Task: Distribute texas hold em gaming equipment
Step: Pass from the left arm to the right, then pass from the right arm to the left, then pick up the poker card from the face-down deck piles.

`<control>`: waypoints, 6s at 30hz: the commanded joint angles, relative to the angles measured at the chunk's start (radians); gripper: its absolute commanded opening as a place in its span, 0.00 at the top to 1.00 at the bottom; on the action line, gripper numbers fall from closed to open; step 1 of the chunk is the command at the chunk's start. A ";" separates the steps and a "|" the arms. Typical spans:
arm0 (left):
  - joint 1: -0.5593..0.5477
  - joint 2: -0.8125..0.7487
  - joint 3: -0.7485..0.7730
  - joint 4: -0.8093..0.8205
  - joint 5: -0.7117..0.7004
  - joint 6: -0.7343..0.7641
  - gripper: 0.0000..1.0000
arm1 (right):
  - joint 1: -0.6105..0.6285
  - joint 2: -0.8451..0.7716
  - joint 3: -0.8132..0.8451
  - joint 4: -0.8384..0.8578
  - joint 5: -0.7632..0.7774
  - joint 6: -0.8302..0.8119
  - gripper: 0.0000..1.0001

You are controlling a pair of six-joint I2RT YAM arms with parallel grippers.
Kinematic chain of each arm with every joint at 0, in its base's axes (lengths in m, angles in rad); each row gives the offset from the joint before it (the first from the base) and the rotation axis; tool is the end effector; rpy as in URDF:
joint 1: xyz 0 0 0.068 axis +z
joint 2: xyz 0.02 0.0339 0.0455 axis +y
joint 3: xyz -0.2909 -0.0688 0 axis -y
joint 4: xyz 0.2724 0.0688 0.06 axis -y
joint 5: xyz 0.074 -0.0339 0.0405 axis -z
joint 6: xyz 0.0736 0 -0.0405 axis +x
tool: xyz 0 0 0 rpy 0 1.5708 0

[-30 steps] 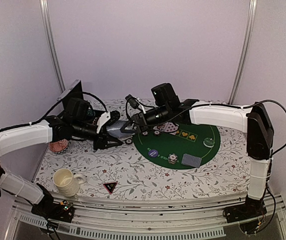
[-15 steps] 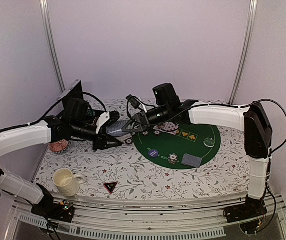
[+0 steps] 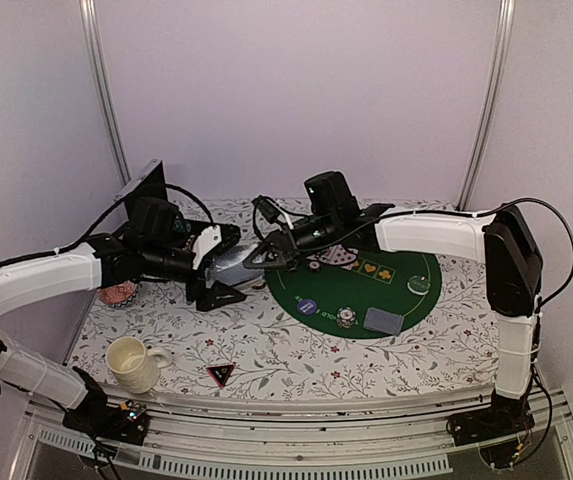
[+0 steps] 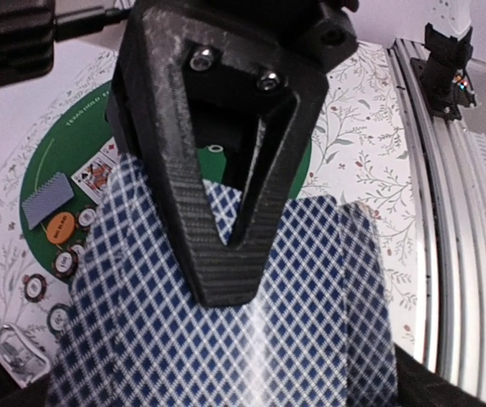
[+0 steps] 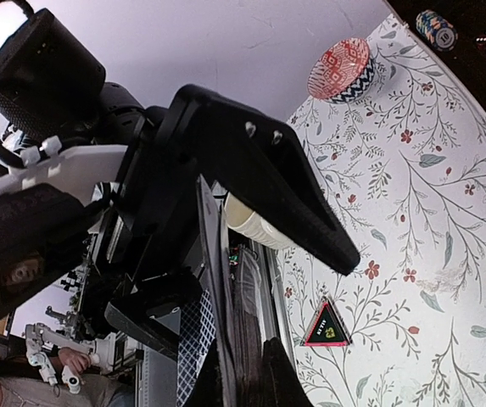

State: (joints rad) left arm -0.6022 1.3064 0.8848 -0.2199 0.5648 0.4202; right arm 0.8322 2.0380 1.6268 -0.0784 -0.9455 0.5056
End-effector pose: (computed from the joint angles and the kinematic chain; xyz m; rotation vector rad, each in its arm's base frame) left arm 0.2465 -0.2172 0.2561 1.3344 1.7350 -0.7245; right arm 0.3114 0.4306 0.2643 -1.0399 2.0928 1.7279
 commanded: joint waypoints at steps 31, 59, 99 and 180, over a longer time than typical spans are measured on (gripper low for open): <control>-0.002 -0.009 0.025 -0.042 0.077 0.072 0.26 | 0.067 -0.003 0.057 -0.124 -0.008 -0.097 0.99; -0.004 -0.021 0.040 -0.063 0.083 0.083 0.62 | 0.041 -0.096 -0.018 -0.166 0.155 -0.130 0.64; -0.003 -0.018 0.036 -0.063 0.058 0.078 0.62 | 0.028 -0.186 0.038 -0.382 0.290 -0.251 0.95; -0.004 -0.013 0.034 -0.062 0.066 0.075 0.62 | 0.048 -0.134 0.037 -0.283 0.321 -0.290 0.42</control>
State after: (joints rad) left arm -0.6022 1.2919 0.8970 -0.3042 0.6186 0.4969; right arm 0.8673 1.8740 1.6722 -0.4095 -0.6582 0.2302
